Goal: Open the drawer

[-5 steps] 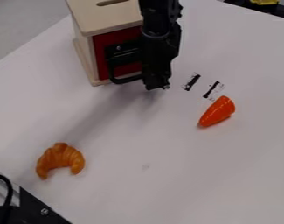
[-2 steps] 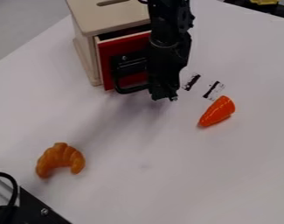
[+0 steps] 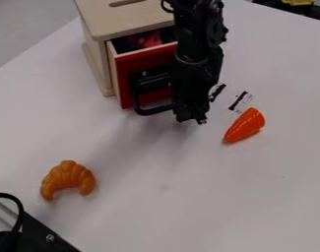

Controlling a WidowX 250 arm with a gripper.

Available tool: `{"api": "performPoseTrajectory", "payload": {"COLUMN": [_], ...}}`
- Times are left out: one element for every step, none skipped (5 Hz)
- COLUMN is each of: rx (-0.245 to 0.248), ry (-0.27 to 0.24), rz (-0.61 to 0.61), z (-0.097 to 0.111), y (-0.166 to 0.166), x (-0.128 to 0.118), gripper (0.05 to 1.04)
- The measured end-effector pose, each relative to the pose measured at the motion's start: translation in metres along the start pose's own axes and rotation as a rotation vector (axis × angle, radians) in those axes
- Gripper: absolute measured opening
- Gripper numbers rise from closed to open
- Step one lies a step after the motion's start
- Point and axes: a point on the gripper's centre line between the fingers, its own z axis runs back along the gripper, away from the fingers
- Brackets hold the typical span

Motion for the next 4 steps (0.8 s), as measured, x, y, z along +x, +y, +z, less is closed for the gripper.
{"api": "performPoseTrajectory", "payload": {"rx": [0.005, 0.001, 0.0, -0.002], "ry": [0.004, 0.002, 0.003, 0.003], "rz": [-0.015, -0.021, -0.031, -0.042], "z": [-0.001, -0.001, -0.002, -0.002], "y": [-0.006, -0.013, -0.019, -0.026], "x": [0.002, 0.005, 0.006, 0.008], "gripper": [0.123, 0.123, 0.123, 0.123]}}
